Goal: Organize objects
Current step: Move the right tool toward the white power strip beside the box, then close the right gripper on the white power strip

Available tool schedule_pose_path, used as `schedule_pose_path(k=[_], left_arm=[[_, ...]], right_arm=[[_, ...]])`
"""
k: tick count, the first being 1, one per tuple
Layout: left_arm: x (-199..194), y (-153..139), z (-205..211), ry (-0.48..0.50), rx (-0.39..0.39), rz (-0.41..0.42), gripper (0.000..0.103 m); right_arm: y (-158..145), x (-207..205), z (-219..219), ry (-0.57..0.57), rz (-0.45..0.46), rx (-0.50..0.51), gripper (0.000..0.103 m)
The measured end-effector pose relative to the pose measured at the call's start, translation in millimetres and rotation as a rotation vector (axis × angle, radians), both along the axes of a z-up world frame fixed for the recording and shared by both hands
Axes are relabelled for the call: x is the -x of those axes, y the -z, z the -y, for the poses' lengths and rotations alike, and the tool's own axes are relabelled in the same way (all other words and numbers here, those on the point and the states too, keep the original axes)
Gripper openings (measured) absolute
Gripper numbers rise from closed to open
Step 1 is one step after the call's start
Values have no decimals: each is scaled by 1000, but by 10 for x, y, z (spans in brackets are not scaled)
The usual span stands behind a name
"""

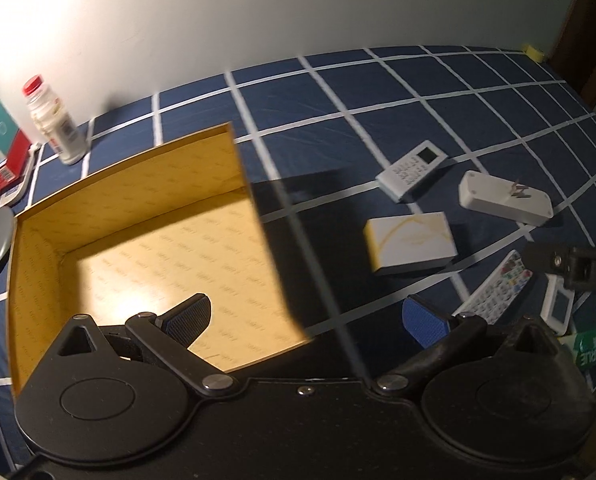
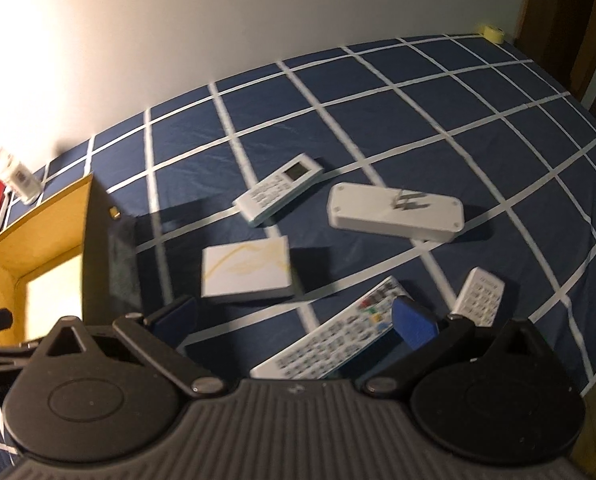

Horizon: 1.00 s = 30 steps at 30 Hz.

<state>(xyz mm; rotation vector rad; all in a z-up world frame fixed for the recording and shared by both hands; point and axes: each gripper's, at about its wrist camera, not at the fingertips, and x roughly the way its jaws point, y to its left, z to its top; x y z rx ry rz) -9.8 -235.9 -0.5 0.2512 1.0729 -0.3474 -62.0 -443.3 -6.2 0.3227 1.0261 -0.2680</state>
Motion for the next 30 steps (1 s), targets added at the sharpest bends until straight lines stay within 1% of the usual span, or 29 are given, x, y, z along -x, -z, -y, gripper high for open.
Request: schedule_pose_path(k=[7,11,14,21,25,30], left_arm=[[-42,104,600,33,3,-14,103],[-87,159,942,74,4,-4,103],[-130,230,1160,107,2,-17,103],[-270,374,1564,167,-24,-54,103],[-422,478,1720,180,-24,-100,103],[-645,635,1899,192,-29,-160,103]], right_arm=[[80,-93,644,30,-40,-6,103],[136,-165,980,63,-69,-15,103],[174,-223,1186,82,-81,-21,103],[260,-415,1524,103,-91,-65,103],[335,-539,1644,110,-94,-97,103],[460,-731,1778,122,-126,-119,103]])
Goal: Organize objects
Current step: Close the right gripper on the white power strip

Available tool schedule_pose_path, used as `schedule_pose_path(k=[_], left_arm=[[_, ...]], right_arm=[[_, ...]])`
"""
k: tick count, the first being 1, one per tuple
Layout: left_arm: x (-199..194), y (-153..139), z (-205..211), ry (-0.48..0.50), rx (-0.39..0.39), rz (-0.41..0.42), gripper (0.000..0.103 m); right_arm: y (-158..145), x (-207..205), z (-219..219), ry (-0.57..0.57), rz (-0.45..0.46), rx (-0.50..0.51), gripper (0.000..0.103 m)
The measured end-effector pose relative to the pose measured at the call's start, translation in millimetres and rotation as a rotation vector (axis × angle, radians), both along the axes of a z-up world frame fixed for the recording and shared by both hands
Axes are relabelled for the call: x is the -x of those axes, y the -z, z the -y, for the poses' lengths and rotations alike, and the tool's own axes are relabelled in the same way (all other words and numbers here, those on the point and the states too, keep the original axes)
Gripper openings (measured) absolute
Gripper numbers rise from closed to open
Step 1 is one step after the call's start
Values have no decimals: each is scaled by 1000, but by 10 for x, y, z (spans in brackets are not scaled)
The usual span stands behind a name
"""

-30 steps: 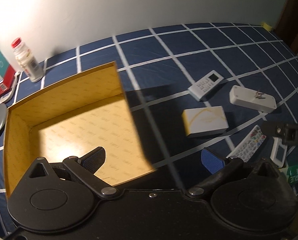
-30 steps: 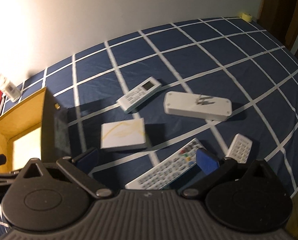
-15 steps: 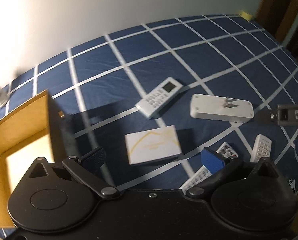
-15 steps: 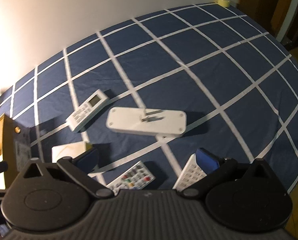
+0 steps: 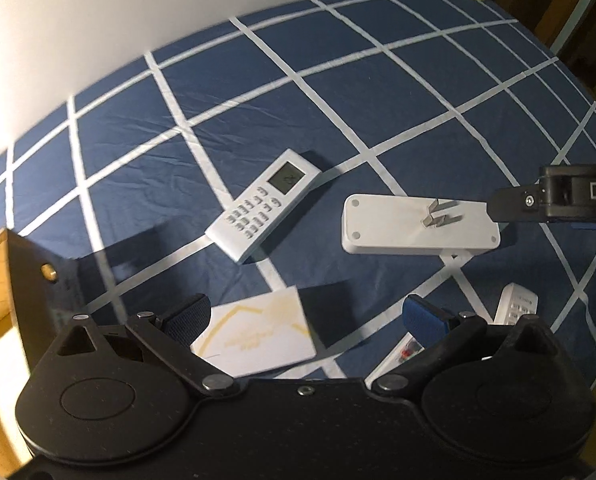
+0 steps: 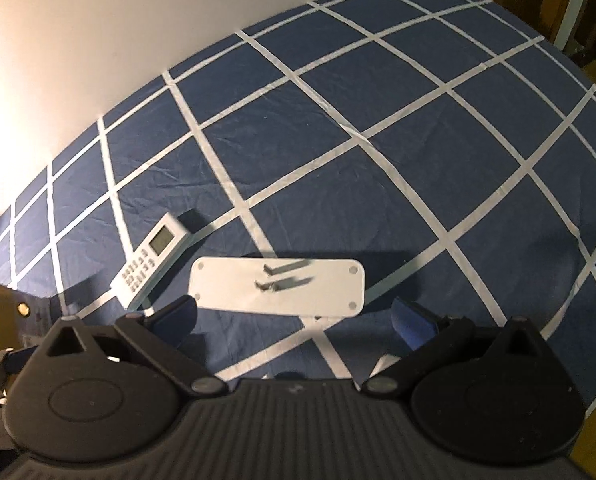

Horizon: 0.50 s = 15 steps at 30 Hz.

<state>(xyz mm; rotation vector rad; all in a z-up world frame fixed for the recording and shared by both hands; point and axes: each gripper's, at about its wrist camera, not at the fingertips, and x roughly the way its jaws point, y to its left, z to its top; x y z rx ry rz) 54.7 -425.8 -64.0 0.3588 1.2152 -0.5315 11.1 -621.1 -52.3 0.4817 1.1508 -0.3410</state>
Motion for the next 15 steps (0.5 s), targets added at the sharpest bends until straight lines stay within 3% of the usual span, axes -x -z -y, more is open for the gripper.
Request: schedule_pose_path(k=[7,15], left_arm=[[-290,250,252,27,23,-106,103],[-461,514,526,78,23,-164,103]], right_arm=[[291,-235,198,19,-69,-50,103],[584,-420,310,14,-121,-94,103]])
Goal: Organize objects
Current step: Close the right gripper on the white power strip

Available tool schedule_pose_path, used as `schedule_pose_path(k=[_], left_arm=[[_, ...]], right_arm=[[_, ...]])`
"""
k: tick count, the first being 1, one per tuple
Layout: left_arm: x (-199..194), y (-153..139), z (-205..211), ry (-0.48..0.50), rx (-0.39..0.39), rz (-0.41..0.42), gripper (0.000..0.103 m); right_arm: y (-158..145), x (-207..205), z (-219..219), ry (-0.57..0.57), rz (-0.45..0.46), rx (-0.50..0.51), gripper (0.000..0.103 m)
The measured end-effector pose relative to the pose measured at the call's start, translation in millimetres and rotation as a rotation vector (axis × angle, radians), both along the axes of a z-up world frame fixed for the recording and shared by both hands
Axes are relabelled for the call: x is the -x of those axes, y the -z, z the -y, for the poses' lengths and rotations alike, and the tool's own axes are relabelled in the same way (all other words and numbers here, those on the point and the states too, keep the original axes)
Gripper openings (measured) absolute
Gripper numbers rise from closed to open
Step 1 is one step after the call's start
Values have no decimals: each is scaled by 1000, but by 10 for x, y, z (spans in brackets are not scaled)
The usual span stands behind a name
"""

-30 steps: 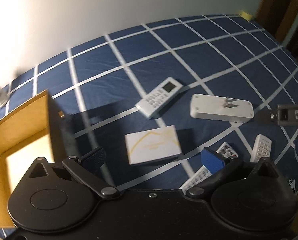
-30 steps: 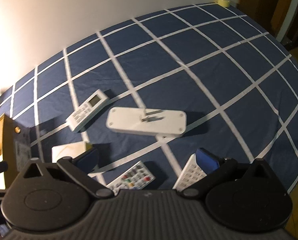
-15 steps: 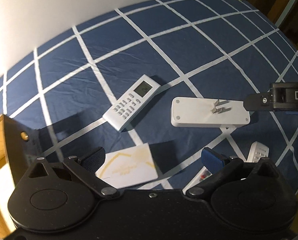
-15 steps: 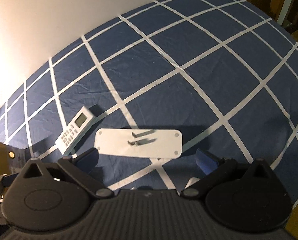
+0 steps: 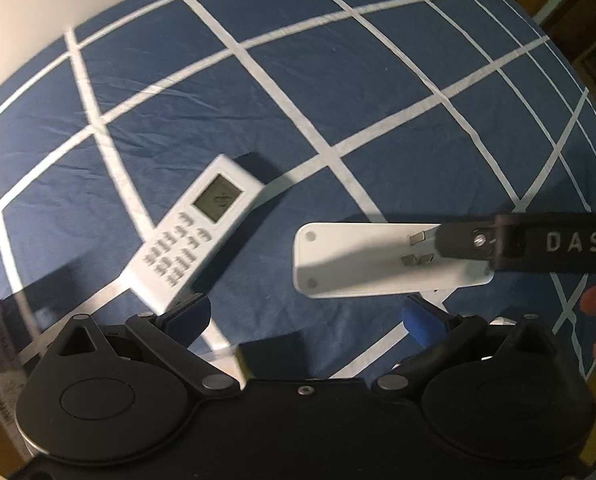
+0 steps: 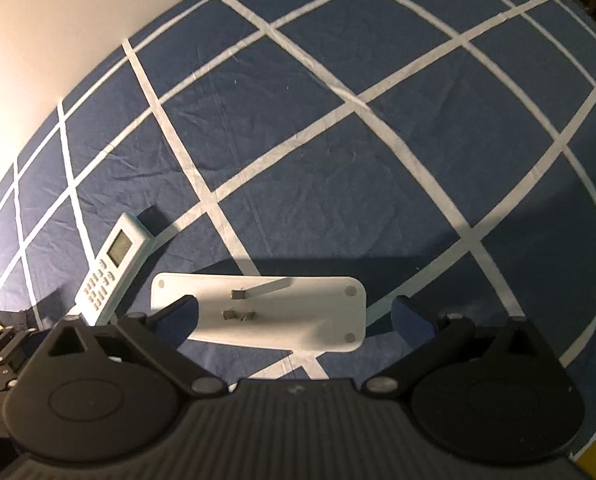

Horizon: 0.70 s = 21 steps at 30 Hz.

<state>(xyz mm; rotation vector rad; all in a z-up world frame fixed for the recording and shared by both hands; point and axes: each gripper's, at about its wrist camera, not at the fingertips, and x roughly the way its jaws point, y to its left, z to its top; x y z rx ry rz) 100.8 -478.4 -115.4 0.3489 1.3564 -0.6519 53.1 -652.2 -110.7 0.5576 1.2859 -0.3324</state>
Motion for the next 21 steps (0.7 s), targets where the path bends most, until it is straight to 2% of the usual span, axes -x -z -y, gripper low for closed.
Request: schedule_pose_path(k=[9,21], left_arm=[[-78,234,181,33,17,-68,103],[-133,349,327,50,31,-116,103]], right_arm=[[256,-110,59,-2,-48,-46,102],[432,-130,124,14,-63,-99,100]])
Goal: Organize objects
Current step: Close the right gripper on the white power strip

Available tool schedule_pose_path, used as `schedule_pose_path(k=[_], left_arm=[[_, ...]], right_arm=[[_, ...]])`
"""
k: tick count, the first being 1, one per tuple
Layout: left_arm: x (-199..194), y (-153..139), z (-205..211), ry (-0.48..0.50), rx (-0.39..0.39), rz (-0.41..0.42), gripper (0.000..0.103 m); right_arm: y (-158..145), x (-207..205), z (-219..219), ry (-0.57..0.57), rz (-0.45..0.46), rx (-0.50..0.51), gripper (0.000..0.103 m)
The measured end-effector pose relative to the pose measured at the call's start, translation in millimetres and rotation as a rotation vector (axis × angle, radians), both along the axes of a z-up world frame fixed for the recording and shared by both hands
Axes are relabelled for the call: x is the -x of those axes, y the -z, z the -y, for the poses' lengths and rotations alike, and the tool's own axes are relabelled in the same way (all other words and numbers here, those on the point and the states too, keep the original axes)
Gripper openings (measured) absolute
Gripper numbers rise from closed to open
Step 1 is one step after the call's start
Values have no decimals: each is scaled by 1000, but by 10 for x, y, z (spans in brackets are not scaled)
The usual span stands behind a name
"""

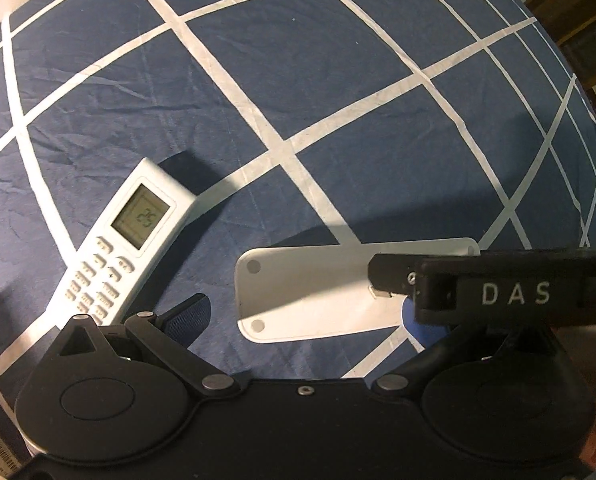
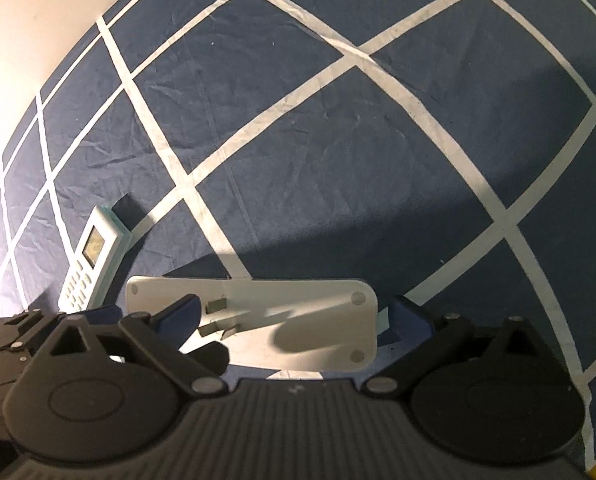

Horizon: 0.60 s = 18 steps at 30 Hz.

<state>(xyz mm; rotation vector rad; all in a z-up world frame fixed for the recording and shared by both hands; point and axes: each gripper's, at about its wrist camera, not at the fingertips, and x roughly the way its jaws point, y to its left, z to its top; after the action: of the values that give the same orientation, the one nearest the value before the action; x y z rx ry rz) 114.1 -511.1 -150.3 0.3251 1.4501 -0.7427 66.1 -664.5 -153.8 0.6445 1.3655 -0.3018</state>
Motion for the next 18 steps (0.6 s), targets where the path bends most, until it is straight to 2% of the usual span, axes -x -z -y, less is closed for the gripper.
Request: schedule_pose_path(k=[5,8,18], left_arm=[[-15,14,37,4,1,-17,102],[-40,27,50,2,14,-47,93],[9,-16,44,-10,-6,-34,92]], right_arm=[[18,1,11,-3,10,-16,94],[13,8,18,-7,11,-16,94],[-19,-1,-25,-31,13,-10,94]])
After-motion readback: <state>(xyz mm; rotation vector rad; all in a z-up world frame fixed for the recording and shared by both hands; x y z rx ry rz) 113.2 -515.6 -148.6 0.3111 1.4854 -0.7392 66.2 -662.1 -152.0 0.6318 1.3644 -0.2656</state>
